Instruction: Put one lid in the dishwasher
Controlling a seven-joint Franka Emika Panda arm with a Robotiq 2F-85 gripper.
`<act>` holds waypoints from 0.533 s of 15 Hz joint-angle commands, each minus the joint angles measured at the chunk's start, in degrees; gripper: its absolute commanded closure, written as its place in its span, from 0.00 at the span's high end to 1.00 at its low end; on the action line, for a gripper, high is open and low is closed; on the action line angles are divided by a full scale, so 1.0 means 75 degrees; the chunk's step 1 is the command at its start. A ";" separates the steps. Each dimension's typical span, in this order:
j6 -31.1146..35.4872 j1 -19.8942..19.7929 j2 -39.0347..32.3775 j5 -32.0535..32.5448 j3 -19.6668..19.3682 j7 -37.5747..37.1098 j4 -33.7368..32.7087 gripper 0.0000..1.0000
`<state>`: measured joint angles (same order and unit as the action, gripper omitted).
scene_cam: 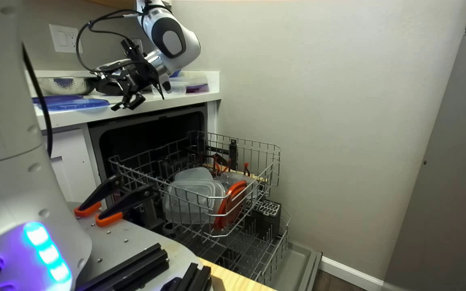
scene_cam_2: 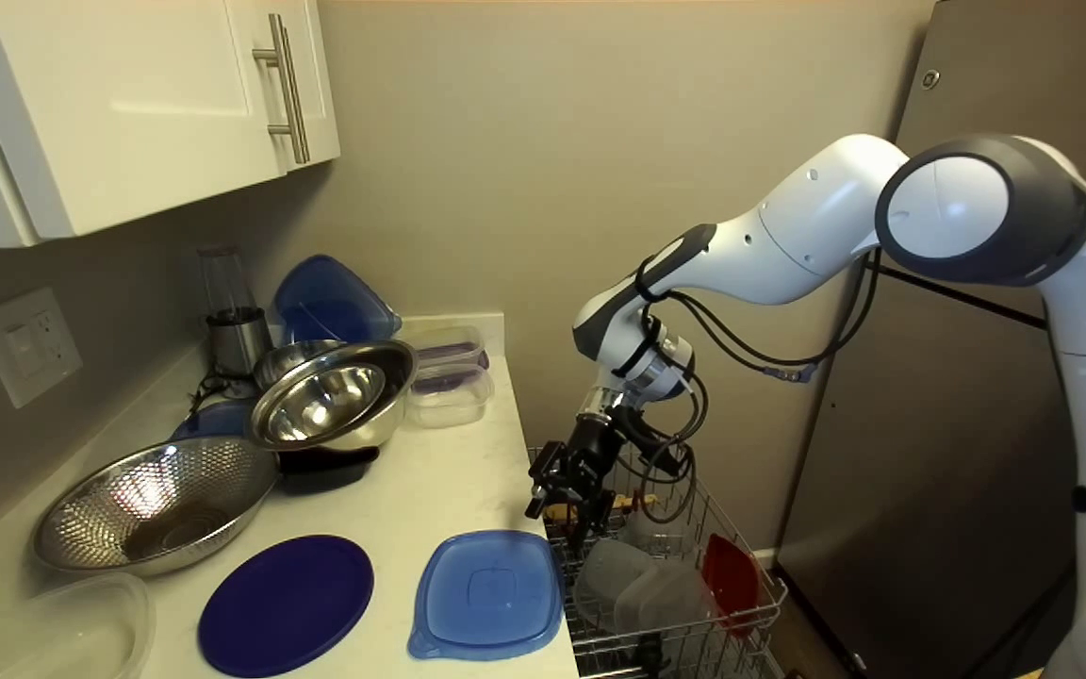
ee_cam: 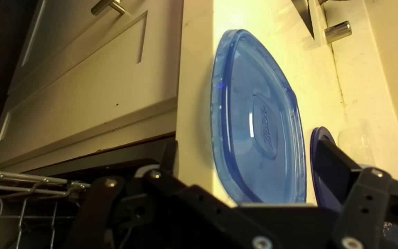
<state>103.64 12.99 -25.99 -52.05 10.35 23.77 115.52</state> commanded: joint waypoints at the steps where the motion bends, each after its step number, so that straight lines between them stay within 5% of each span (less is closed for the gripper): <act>1: 0.0091 -0.0086 -0.0213 -0.0060 0.0103 -0.0289 -0.0151 1.00; 8: -0.0157 0.0070 -0.1225 0.0030 0.0389 -0.0377 -0.1081 1.00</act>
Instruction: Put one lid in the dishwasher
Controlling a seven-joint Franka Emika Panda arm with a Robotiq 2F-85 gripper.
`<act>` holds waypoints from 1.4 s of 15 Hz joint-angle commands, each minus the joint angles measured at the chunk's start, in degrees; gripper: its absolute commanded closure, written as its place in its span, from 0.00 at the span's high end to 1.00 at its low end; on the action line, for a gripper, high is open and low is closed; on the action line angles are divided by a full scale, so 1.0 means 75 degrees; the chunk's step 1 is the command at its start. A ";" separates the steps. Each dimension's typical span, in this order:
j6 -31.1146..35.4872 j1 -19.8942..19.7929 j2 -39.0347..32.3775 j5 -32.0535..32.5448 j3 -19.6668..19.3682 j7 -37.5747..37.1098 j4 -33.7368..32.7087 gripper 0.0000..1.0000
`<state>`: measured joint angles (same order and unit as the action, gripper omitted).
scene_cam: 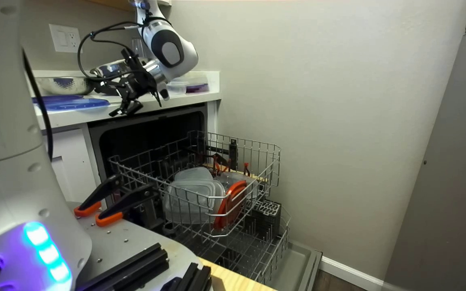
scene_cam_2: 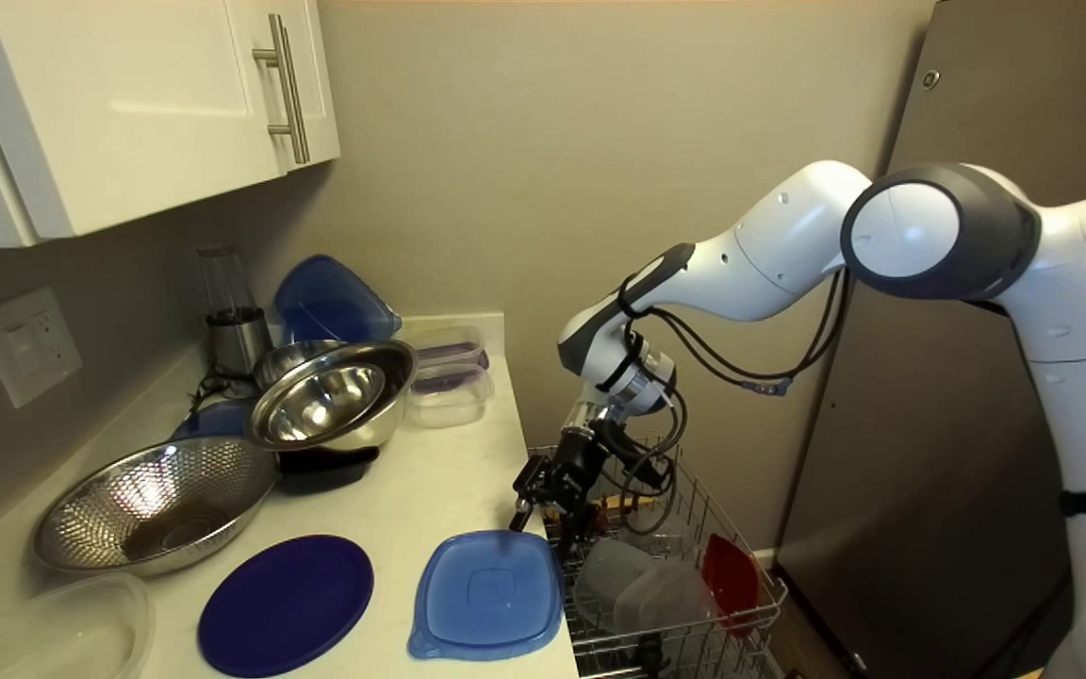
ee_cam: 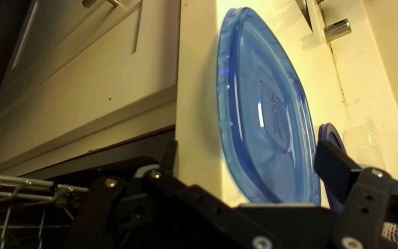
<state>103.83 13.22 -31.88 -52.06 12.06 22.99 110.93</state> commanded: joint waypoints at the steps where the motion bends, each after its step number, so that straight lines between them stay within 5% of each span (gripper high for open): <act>1: -0.0243 0.0046 -0.0547 0.0093 0.0184 -0.0336 -0.0578 1.00; 9: -0.0978 -0.0002 -0.0901 0.0401 0.0156 -0.0513 -0.0994 1.00; 11: -0.1161 -0.0008 -0.0972 0.0587 0.0149 -0.0511 -0.1123 0.74; 21: -0.1335 -0.0251 -0.0593 0.0802 0.0023 -0.0582 -0.0911 0.12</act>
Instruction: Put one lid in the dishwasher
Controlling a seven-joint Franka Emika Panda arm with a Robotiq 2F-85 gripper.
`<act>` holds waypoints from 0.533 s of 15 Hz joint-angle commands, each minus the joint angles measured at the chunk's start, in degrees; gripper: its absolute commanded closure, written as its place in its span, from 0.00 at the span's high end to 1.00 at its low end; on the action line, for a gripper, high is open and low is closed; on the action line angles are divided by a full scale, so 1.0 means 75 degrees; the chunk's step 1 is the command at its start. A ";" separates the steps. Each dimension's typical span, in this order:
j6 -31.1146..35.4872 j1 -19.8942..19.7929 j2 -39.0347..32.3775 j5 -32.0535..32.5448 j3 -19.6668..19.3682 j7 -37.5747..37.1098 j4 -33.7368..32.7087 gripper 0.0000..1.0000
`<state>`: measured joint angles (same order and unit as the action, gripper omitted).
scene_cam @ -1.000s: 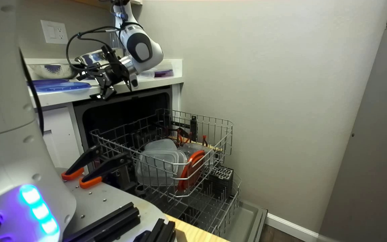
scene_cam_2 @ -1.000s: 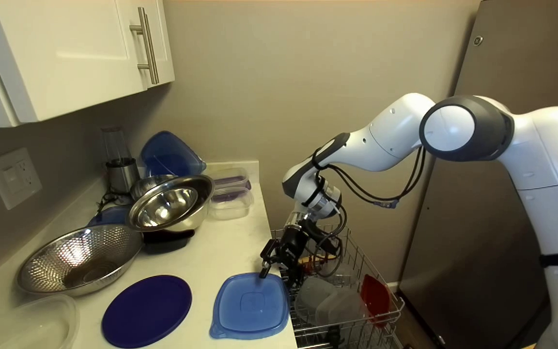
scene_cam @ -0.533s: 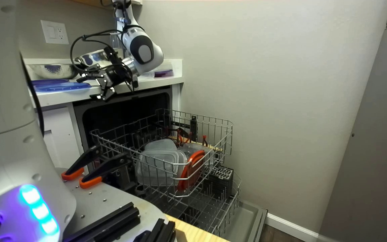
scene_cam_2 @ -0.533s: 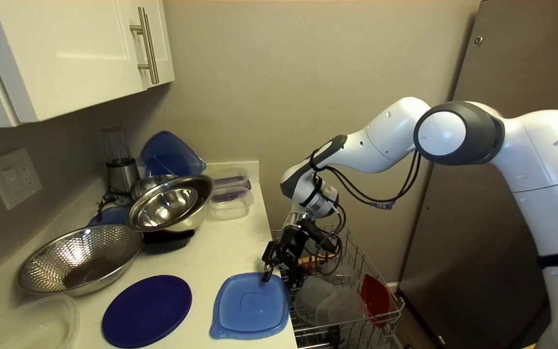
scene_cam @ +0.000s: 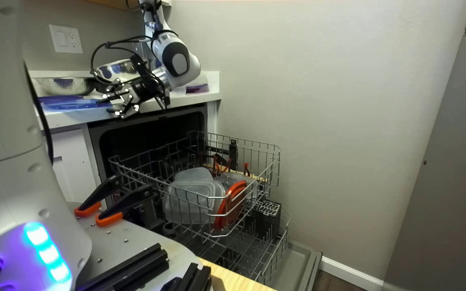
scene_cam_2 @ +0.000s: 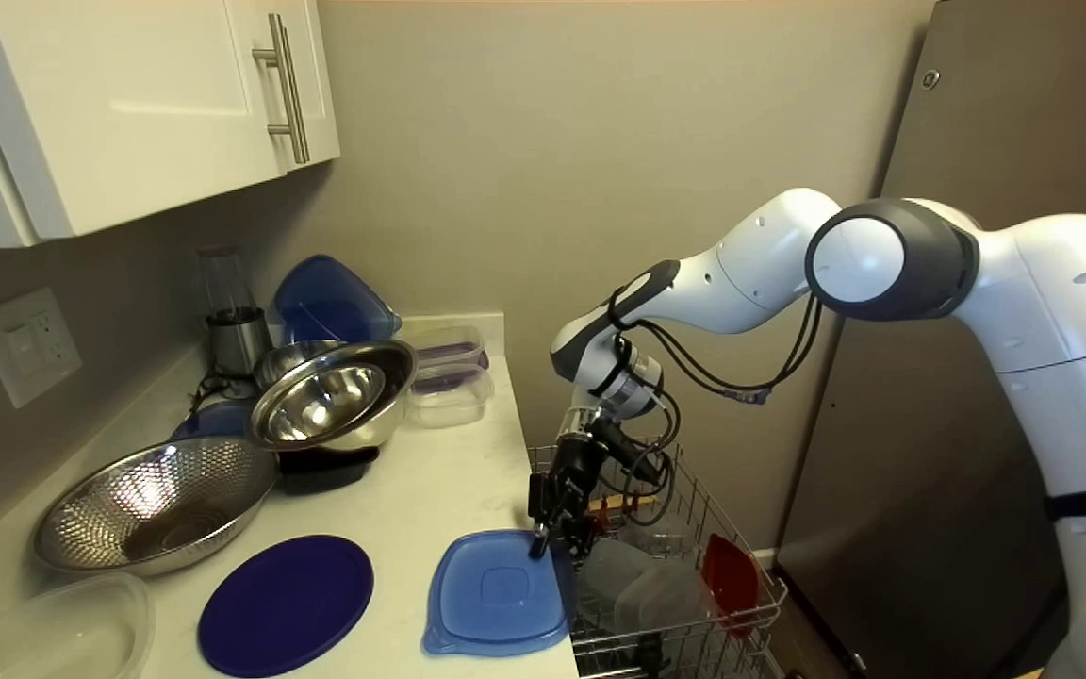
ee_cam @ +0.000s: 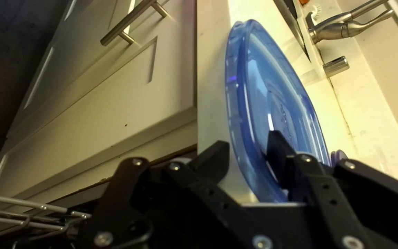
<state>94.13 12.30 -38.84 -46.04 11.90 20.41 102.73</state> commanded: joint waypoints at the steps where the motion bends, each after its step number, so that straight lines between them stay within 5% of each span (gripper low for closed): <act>1: -0.0051 -0.0217 0.0459 -0.0062 0.0016 -0.0180 0.0281 0.05; 8: 0.0068 -0.0567 0.1136 -0.0432 -0.0086 0.0045 0.0673 0.03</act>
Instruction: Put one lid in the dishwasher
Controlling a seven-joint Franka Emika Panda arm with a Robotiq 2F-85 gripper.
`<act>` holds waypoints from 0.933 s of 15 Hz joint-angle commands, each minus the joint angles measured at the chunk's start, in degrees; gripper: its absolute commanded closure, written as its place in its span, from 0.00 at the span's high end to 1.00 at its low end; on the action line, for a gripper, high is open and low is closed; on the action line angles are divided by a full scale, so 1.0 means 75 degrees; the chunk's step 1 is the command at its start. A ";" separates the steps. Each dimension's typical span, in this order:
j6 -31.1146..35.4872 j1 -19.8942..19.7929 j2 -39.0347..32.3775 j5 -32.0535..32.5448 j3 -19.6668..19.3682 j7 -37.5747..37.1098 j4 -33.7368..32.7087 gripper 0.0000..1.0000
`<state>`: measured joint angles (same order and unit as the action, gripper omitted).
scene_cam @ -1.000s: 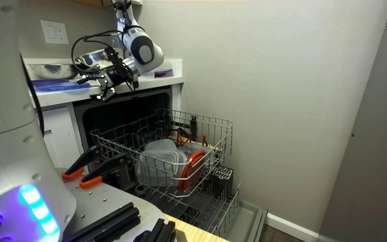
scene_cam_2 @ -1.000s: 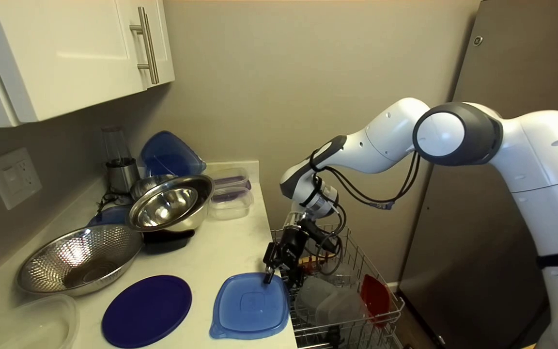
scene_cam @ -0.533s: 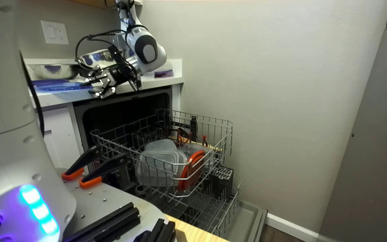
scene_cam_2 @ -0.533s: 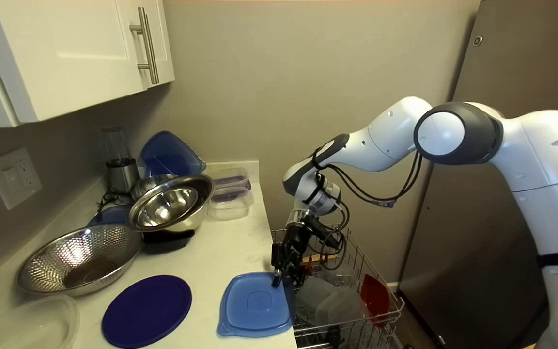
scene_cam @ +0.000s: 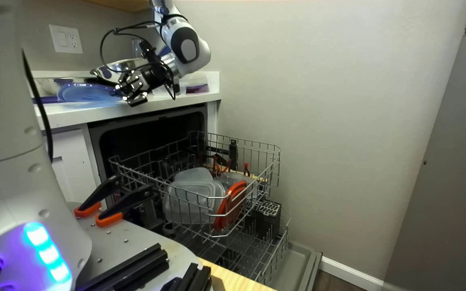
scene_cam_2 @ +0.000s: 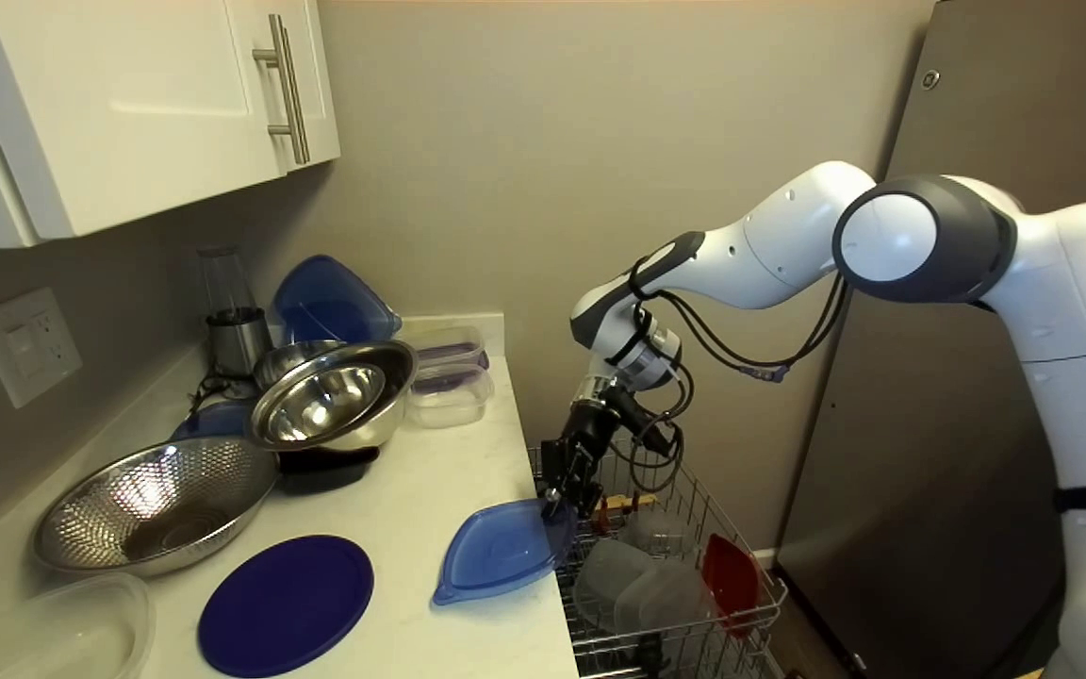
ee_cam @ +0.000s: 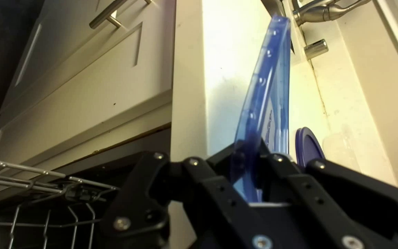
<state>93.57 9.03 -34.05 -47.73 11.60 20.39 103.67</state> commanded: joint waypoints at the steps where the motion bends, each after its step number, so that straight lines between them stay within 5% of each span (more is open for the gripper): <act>1: 0.0144 -0.0152 0.0552 -0.0215 -0.0066 0.0052 0.0582 0.04; 7: 0.0151 -0.0244 0.1200 -0.0116 -0.0242 0.0094 0.1018 0.04; 14: 0.0990 -0.0421 0.3236 0.0035 -0.0890 -0.0578 0.2810 0.04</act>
<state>96.50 6.32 -19.22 -47.96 6.04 19.71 116.06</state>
